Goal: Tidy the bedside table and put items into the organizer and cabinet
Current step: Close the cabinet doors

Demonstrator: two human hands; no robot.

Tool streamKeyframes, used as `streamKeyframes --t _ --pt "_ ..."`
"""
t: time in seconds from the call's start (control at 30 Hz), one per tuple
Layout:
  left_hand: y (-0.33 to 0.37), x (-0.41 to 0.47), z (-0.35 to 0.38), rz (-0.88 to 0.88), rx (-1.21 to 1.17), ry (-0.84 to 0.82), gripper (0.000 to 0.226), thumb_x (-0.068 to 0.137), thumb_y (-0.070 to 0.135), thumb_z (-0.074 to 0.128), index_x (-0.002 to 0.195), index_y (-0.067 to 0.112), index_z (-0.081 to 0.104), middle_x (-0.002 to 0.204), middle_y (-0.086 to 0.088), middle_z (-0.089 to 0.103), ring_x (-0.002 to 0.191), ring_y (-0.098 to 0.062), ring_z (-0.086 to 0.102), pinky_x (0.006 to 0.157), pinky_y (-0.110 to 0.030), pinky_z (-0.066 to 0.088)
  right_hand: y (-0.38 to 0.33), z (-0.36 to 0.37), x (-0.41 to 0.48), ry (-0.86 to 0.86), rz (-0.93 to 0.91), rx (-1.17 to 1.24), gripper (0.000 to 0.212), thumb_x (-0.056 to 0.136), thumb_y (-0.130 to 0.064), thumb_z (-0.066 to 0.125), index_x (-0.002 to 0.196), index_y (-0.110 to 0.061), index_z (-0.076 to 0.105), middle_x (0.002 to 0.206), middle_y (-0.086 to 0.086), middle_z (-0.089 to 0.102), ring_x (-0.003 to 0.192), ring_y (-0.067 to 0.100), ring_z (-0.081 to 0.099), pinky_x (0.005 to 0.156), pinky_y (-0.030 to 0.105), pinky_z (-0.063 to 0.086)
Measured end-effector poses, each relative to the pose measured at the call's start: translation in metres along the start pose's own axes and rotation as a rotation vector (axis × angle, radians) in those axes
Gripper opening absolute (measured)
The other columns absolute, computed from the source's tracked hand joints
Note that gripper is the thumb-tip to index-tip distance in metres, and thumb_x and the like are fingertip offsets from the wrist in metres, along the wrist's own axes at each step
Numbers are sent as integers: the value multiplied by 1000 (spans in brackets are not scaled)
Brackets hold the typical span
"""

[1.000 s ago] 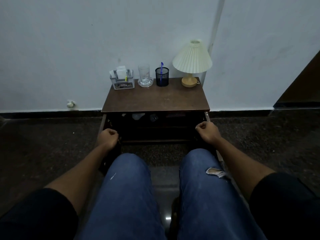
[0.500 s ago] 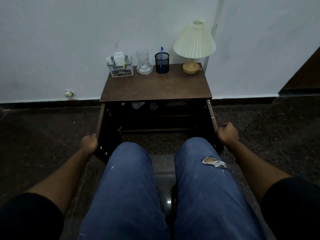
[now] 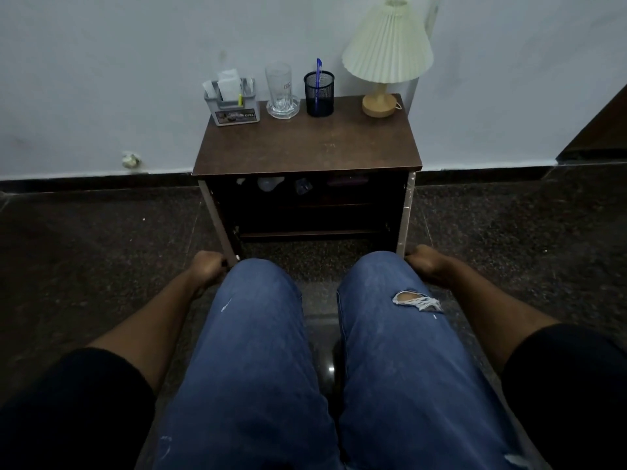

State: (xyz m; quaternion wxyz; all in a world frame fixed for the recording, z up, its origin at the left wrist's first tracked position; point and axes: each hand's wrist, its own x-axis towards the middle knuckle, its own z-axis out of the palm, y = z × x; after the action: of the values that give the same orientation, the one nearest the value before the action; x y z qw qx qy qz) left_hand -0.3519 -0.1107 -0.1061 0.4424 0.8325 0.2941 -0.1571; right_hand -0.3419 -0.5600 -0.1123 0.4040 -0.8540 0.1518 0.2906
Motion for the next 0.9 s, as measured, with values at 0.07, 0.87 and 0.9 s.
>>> streamKeyframes --t 0.07,0.87,0.9 --pt "5 0 9 74 51 -61 20 95 3 55 89 -7 71 92 -21 64 79 -30 60 69 -34 49 -7 6 6 -43 -32 -28 23 95 -3 54 84 14 64 79 22 55 65 24 49 55 34 41" --pt "72 73 91 -55 -193 -243 35 105 26 48 130 3 56 136 -20 58 85 -28 67 66 -32 55 -113 75 92 -85 -4 184 33 106 -23 47 114 4 65 81 9 58 58 20 53 29 10 32" --pt "77 77 94 -58 -194 -242 35 105 26 49 131 4 56 137 -19 57 84 -27 67 65 -32 54 -116 76 95 -63 -4 240 27 105 -20 50 110 2 65 76 7 57 54 20 56 29 9 32"
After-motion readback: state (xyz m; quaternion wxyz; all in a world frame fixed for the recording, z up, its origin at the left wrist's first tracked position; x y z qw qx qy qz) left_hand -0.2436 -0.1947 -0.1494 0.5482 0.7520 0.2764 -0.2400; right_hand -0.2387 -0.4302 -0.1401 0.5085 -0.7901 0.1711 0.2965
